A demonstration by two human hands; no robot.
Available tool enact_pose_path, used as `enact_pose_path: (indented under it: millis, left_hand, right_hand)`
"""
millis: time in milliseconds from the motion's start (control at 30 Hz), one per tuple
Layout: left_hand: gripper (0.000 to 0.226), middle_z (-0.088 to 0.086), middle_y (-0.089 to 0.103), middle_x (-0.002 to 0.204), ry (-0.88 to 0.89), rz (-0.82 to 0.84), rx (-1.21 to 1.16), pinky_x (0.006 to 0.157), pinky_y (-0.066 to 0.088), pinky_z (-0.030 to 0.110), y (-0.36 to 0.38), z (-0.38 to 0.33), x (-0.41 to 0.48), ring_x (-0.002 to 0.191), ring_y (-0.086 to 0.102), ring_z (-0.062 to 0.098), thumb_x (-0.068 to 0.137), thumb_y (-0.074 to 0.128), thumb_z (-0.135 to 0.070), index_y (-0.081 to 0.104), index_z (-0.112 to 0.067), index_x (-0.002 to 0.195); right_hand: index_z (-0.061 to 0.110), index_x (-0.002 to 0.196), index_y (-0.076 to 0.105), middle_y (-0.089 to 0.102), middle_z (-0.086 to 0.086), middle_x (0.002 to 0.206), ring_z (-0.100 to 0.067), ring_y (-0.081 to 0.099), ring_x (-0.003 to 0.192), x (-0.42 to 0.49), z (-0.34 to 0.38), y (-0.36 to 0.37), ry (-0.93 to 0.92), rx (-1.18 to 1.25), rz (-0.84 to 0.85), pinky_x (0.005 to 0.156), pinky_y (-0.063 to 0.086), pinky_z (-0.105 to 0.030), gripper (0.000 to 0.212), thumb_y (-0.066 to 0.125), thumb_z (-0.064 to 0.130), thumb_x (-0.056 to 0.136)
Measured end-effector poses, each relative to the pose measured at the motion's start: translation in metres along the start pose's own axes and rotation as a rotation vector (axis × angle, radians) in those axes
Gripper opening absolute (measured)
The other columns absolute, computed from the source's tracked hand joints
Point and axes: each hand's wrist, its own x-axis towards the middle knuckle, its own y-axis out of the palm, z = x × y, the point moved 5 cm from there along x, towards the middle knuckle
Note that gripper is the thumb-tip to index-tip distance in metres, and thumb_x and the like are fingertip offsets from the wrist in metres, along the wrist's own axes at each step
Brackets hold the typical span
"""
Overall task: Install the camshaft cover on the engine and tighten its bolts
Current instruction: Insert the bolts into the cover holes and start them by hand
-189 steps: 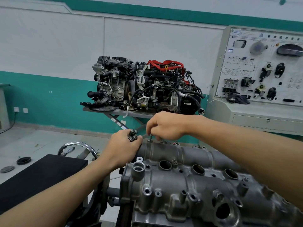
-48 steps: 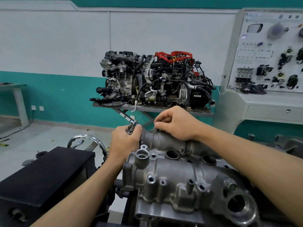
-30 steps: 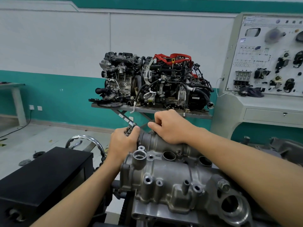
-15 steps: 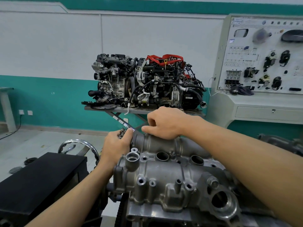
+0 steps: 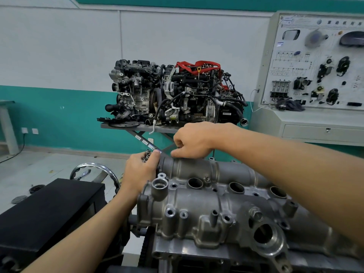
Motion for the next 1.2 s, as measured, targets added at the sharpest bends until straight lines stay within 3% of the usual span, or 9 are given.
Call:
enact_pose_path:
  millis: [67, 133, 333, 533, 733, 833, 900, 1067, 1200]
  left_hand:
    - [0.049, 0.002, 0.042, 0.048, -0.002, -0.003, 0.011, 0.051, 0.028, 0.032, 0.000, 0.000, 0.001, 0.046, 0.036, 0.012, 0.089, 0.056, -0.042, 0.043, -0.010, 0.055]
    - [0.052, -0.009, 0.037, 0.040, 0.000, -0.018, 0.029, 0.044, 0.026, 0.024, 0.000, 0.003, 0.002, 0.040, 0.032, 0.007, 0.097, 0.058, -0.030, 0.039, -0.013, 0.052]
    - [0.052, -0.010, 0.038, 0.037, 0.019, -0.022, 0.015, 0.040, 0.028, 0.019, 0.000, 0.004, 0.003, 0.038, 0.035, 0.007, 0.099, 0.055, -0.024, 0.039, -0.014, 0.050]
    - [0.047, 0.000, 0.041, 0.046, 0.024, -0.010, -0.019, 0.042, 0.026, 0.021, 0.000, 0.006, 0.002, 0.043, 0.034, 0.010, 0.100, 0.055, -0.025, 0.046, -0.009, 0.057]
    - [0.049, -0.008, 0.041, 0.041, 0.002, 0.015, -0.031, 0.043, 0.027, 0.023, 0.001, 0.005, 0.001, 0.042, 0.035, 0.010, 0.100, 0.055, -0.024, 0.045, -0.010, 0.054]
    - [0.048, 0.000, 0.047, 0.048, 0.004, 0.029, -0.046, 0.053, 0.032, 0.032, 0.001, 0.003, 0.000, 0.050, 0.041, 0.016, 0.096, 0.055, -0.037, 0.048, -0.009, 0.057]
    - [0.048, 0.010, 0.051, 0.055, -0.006, 0.030, -0.055, 0.058, 0.035, 0.035, 0.001, 0.003, -0.001, 0.055, 0.045, 0.022, 0.096, 0.055, -0.037, 0.053, -0.005, 0.061]
    - [0.052, -0.007, 0.044, 0.040, -0.006, 0.024, -0.023, 0.050, 0.031, 0.032, 0.001, 0.002, 0.000, 0.042, 0.038, 0.009, 0.097, 0.056, -0.036, 0.044, -0.015, 0.051]
    - [0.050, -0.007, 0.046, 0.040, -0.021, 0.001, -0.013, 0.051, 0.031, 0.032, 0.001, 0.006, 0.001, 0.043, 0.038, 0.008, 0.100, 0.055, -0.028, 0.047, -0.013, 0.052]
  right_hand:
    - [0.021, 0.076, 0.056, 0.058, 0.004, 0.077, -0.010, 0.050, 0.066, 0.000, 0.001, 0.002, -0.050, 0.027, 0.047, 0.051, 0.029, -0.028, 0.034, 0.045, 0.045, 0.098]
    - [0.019, 0.072, 0.057, 0.056, 0.003, 0.071, -0.012, 0.051, 0.063, 0.002, 0.003, 0.003, -0.059, 0.057, 0.032, 0.050, 0.029, -0.028, 0.041, 0.043, 0.044, 0.101]
    - [0.015, 0.058, 0.053, 0.055, 0.001, 0.062, -0.015, 0.052, 0.058, 0.004, -0.002, 0.002, 0.098, 0.076, -0.008, 0.050, 0.030, -0.028, 0.070, 0.030, 0.070, 0.095]
    - [0.015, 0.084, 0.060, 0.057, 0.006, 0.076, -0.011, 0.051, 0.067, -0.002, 0.000, -0.006, -0.062, 0.139, 0.045, 0.053, 0.033, -0.026, 0.028, 0.053, 0.039, 0.097]
    - [0.013, 0.059, 0.051, 0.052, 0.001, 0.059, -0.016, 0.049, 0.054, 0.003, 0.002, -0.006, 0.078, 0.120, -0.014, 0.050, 0.034, -0.030, 0.065, 0.035, 0.062, 0.099]
    - [0.015, 0.079, 0.063, 0.062, 0.002, 0.078, -0.017, 0.058, 0.073, 0.004, 0.002, -0.010, 0.020, 0.166, 0.047, 0.061, 0.046, -0.032, 0.046, 0.050, 0.056, 0.095]
    - [0.022, 0.080, 0.060, 0.060, 0.006, 0.081, -0.014, 0.056, 0.074, 0.003, 0.003, -0.010, -0.033, 0.169, 0.088, 0.060, 0.043, -0.028, 0.026, 0.058, 0.042, 0.095]
    - [0.014, 0.060, 0.043, 0.045, 0.001, 0.059, -0.014, 0.042, 0.053, 0.006, 0.003, -0.007, 0.025, 0.114, 0.048, 0.048, 0.026, -0.029, 0.056, 0.035, 0.047, 0.105]
    - [0.013, 0.076, 0.062, 0.060, 0.000, 0.075, -0.016, 0.055, 0.068, 0.006, 0.005, -0.012, 0.016, 0.148, 0.073, 0.054, 0.038, -0.029, 0.049, 0.047, 0.054, 0.098]
